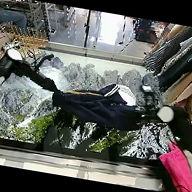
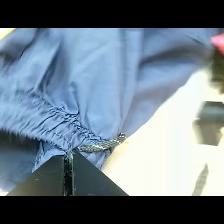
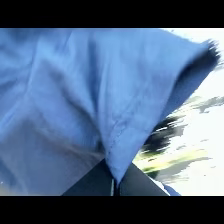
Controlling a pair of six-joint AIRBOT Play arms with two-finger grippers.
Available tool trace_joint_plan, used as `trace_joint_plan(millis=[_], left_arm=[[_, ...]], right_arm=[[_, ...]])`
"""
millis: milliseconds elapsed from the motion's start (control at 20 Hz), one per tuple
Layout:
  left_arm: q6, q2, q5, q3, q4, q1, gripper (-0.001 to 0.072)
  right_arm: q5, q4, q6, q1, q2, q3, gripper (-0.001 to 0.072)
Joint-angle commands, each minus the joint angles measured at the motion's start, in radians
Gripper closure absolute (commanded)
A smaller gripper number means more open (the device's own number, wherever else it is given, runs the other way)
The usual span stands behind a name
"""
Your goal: Fold the clothes and pants, and hang the long-sleeved shirts on hangers.
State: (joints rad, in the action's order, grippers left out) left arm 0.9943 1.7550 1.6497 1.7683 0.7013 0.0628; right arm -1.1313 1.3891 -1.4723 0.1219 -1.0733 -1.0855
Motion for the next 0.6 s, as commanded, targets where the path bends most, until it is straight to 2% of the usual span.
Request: trace_joint_plan(millis=[0,100,200,250,300,350,400,450,550], left_arm=[[0.012,-0.093,-0.056,-0.090,-0.238,0.005,0.0698],[0.024,-0.079,-0.144,-0.092,-0.224,0.008,0.0697],[0.075,-0.029,-0.210,-0.105,-0.177,0.009,0.0696],[0.102,0.014,-0.244,-0.105,-0.171,0.009,0.0696],[0.106,0.061,-0.279,-0.105,-0.184,0.009,0.0693],[0.118,0.098,-0.297,-0.105,-0.193,0.011,0.0640],[0.138,0.127,-0.299,-0.105,-0.194,0.021,0.0445],[0.136,0.142,-0.294,-0.105,-0.193,0.034,0.0365],[0.136,0.141,-0.275,-0.105,-0.170,0.073,0.0364]], right_arm=[[0.118,0.019,0.026,-0.079,0.098,0.000,0.0702],[0.147,-0.095,0.026,-0.095,0.044,0.000,0.0701],[0.192,-0.229,0.021,-0.096,-0.061,0.000,0.0702],[0.244,-0.307,0.013,-0.096,-0.122,-0.002,0.0629],[0.303,-0.393,0.014,-0.096,-0.186,-0.008,0.0363],[0.324,-0.454,0.016,-0.100,-0.237,-0.024,0.0186],[0.302,-0.477,0.024,-0.111,-0.275,-0.049,0.0190],[0.262,-0.465,0.034,-0.128,-0.290,-0.066,0.0190],[0.124,-0.421,0.061,-0.190,-0.288,-0.066,0.0190]])
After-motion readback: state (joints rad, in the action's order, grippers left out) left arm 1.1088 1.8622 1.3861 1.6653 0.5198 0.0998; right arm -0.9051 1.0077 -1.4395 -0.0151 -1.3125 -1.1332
